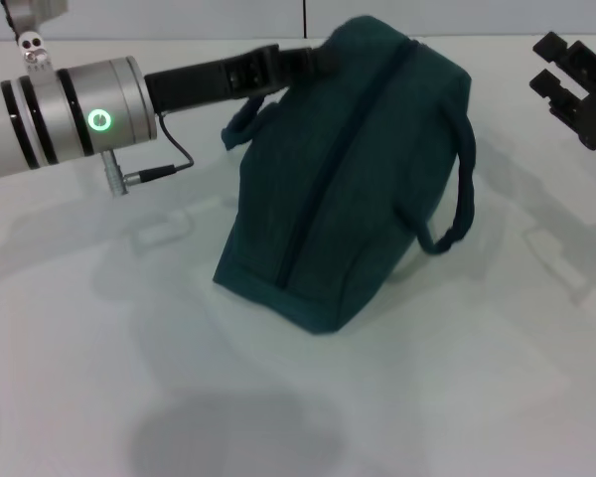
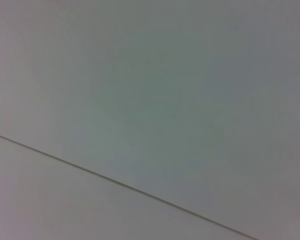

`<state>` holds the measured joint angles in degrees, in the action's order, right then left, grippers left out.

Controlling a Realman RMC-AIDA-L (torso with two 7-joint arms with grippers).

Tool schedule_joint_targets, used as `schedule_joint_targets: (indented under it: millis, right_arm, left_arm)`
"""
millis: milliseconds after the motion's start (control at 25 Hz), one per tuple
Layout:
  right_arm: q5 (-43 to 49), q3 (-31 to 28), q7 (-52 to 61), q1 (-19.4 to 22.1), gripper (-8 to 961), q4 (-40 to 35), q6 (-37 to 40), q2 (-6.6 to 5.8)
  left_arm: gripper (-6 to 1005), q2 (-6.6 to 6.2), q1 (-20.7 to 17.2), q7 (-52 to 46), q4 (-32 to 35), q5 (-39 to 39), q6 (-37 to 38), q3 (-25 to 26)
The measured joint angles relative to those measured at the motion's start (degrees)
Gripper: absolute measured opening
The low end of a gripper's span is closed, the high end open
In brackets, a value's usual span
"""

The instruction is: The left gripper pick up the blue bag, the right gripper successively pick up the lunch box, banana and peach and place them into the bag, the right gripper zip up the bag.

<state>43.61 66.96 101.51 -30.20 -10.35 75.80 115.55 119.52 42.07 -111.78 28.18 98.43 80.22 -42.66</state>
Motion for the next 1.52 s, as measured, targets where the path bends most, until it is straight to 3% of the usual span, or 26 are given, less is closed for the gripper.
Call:
schedule_joint_targets:
  millis: [240,520,800,1080,1280,1520]
  right_arm:
    - [0.24,0.22,-1.45,0.35,726,-0.94,0.61,-0.02]
    - [0.51,0.56,-1.69,0.06,828,-2.86,2.81,0.01]
    - [3.30,0.72,-3.43,0.08,834,-4.89,5.93,-0.14]
    - [4.74,1.30,-11.53,-0.33,846,-6.56,16.16,-0.11]
    - [9.05,3.31,-21.04,-0.91,855,-8.90,21.79,-0.18]
    - [19.23,3.63,-35.20,-0.64,854,-11.77,20.66,-0.07]
  left_arm:
    - [78,0.08,-0.66,4.04,-1.88,-5.53,-2.09,0.09]
    - [96,0.20,-1.84,10.25,-4.47,-10.19,-2.31,0.05]
    - [276,-0.06,-3.08,10.04,-3.96,-13.20,2.22,0.20]
    - [706,-0.94,-6.17,8.94,3.62,-13.51,12.14,0.05]
    - [789,-3.14,-10.73,9.11,12.37,-13.36,22.89,0.05]
    - [888,-5.15,-14.41,14.81,17.42,-7.11,26.92,-0.11]
